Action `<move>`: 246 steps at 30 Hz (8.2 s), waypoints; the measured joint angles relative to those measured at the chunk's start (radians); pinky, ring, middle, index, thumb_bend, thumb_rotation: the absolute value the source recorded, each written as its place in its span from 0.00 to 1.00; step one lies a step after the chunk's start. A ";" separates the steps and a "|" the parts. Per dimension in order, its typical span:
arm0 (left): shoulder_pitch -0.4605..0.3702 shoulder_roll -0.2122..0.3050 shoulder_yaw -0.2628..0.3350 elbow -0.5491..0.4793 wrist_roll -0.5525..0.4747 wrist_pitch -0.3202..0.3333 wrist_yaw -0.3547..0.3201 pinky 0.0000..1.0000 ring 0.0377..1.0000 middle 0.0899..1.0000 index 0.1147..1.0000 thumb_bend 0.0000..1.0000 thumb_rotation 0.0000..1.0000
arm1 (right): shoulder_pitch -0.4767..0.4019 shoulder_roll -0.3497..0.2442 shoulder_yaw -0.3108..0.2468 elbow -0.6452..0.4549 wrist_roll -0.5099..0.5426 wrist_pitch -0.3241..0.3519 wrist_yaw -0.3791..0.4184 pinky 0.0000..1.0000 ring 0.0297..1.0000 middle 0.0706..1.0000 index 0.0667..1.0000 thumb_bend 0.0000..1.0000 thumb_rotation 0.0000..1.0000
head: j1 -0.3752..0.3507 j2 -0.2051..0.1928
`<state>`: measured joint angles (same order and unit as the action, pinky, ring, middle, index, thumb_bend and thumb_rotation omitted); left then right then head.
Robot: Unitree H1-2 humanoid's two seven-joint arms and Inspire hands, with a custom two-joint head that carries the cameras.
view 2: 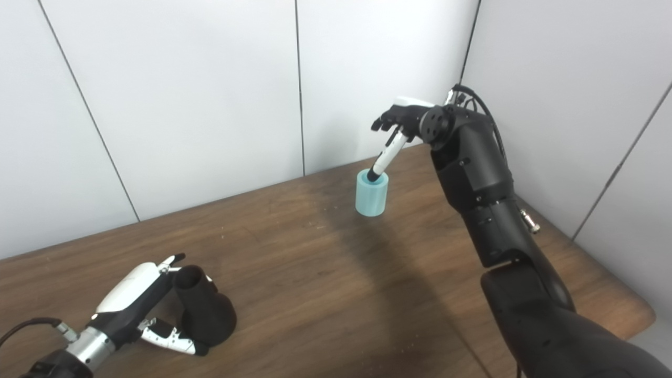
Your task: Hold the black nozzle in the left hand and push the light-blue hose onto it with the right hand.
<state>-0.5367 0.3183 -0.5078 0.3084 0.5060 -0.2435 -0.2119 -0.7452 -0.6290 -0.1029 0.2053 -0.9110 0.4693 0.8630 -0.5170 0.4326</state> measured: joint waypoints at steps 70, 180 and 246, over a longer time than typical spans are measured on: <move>0.023 0.027 0.006 -0.041 0.000 0.014 -0.003 1.00 0.56 0.41 0.44 0.53 0.00 | 0.029 -0.051 0.403 0.211 0.246 -0.071 -0.357 0.54 0.60 0.64 0.57 0.70 0.00 | 0.032 0.049; -0.061 -0.097 -0.088 -0.143 0.155 0.429 -0.124 1.00 0.61 0.46 0.39 0.52 0.00 | -0.080 0.104 0.396 -0.425 0.531 -0.438 -0.151 0.33 0.43 0.47 0.45 0.50 0.00 | 0.684 0.206; -0.037 -0.063 -0.077 -0.177 0.127 0.380 -0.131 1.00 0.57 0.43 0.42 0.53 0.00 | -0.063 0.202 0.449 -0.373 0.404 -0.400 -0.142 0.37 0.43 0.44 0.44 0.50 0.00 | 0.494 0.224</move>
<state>-0.5739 0.2554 -0.5845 0.1318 0.6333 0.1361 -0.3428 -0.8078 -0.4273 0.3457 -0.1674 -0.5071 0.0688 0.7210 -0.0230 0.6565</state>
